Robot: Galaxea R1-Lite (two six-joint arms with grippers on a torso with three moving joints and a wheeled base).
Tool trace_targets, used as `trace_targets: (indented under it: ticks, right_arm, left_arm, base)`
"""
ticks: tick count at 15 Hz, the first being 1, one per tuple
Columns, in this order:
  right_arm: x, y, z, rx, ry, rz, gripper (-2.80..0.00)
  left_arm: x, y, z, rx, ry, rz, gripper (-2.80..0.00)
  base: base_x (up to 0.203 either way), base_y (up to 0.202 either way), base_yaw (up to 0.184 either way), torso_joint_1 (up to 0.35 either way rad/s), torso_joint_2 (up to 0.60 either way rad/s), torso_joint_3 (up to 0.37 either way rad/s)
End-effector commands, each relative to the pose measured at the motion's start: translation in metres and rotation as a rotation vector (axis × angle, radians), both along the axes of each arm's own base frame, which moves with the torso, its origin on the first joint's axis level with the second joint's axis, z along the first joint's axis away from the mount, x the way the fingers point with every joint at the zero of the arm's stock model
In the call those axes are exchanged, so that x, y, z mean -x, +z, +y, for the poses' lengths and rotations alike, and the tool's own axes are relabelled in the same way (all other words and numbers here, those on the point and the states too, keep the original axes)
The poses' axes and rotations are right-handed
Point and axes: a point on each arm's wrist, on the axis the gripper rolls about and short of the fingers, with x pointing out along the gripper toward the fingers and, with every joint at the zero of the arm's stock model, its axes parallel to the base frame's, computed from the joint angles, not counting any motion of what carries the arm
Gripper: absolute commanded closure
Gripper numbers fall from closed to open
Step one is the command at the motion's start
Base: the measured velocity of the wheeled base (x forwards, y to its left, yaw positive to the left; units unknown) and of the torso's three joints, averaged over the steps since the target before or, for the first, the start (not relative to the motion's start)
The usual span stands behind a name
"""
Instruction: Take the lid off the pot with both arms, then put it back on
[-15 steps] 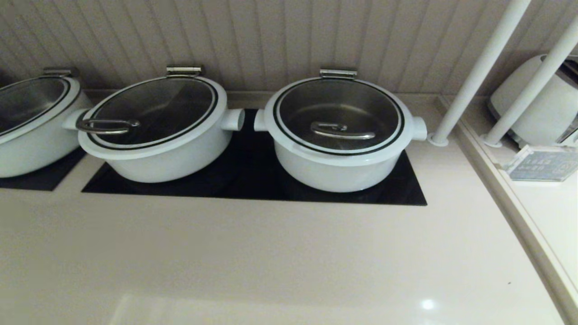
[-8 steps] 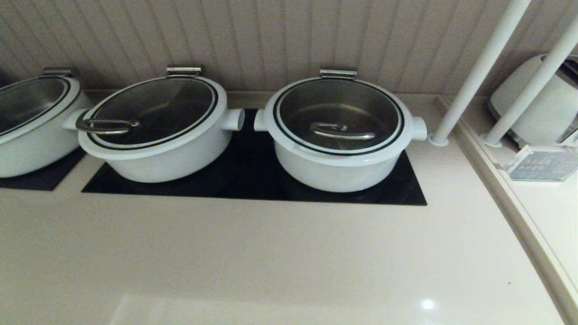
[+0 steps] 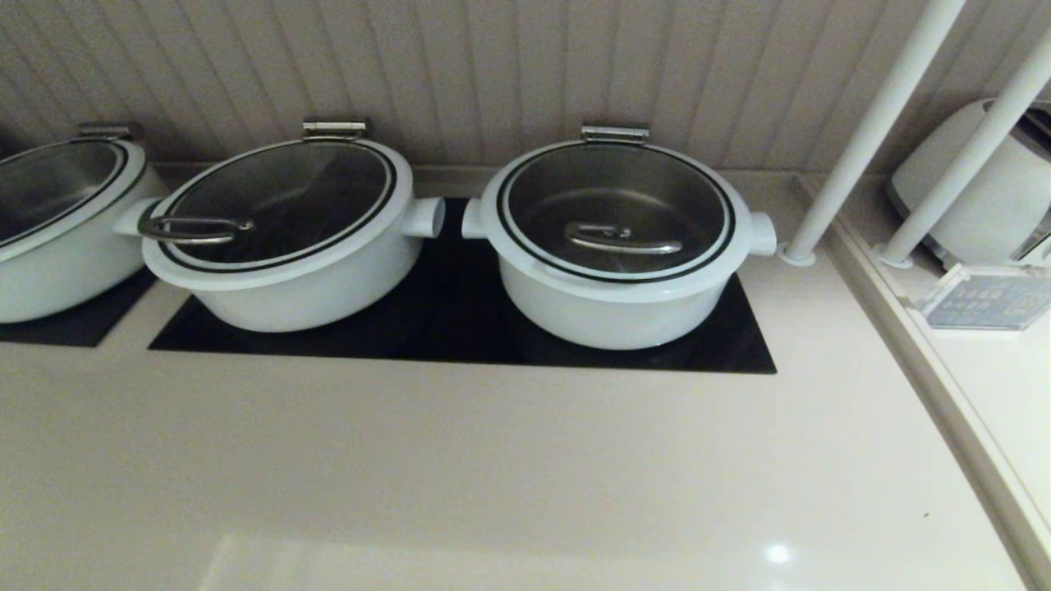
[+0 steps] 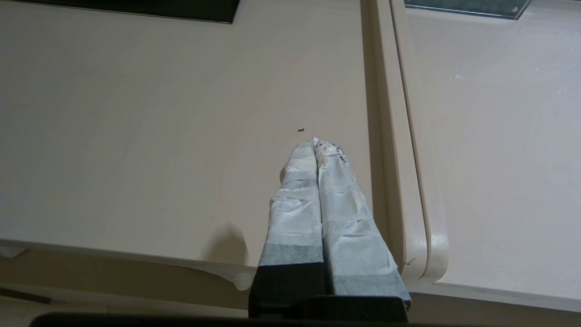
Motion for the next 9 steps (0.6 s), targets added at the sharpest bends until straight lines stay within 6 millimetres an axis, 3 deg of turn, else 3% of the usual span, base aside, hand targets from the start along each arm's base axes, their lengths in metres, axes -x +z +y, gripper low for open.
trace_targets:
  ticks: [1,9]
  right_arm:
    - [-0.0001,0.0000,-0.0001,0.002,-0.002,0.002,0.00]
    - [-0.0001,0.0003,-0.0001,-0.044,-0.004,-0.001,0.00]
  left_arm:
    - [0.0000,0.0000,0.0000,0.000,0.000,-0.001,0.00]
    - [0.0000,0.0000,0.0000,0.000,0.000,-0.001,0.00]
  base:
    - [0.000,0.000,0.000,0.000,0.00,0.000]
    - [0.000,0.000,0.000,0.000,0.00,0.000]
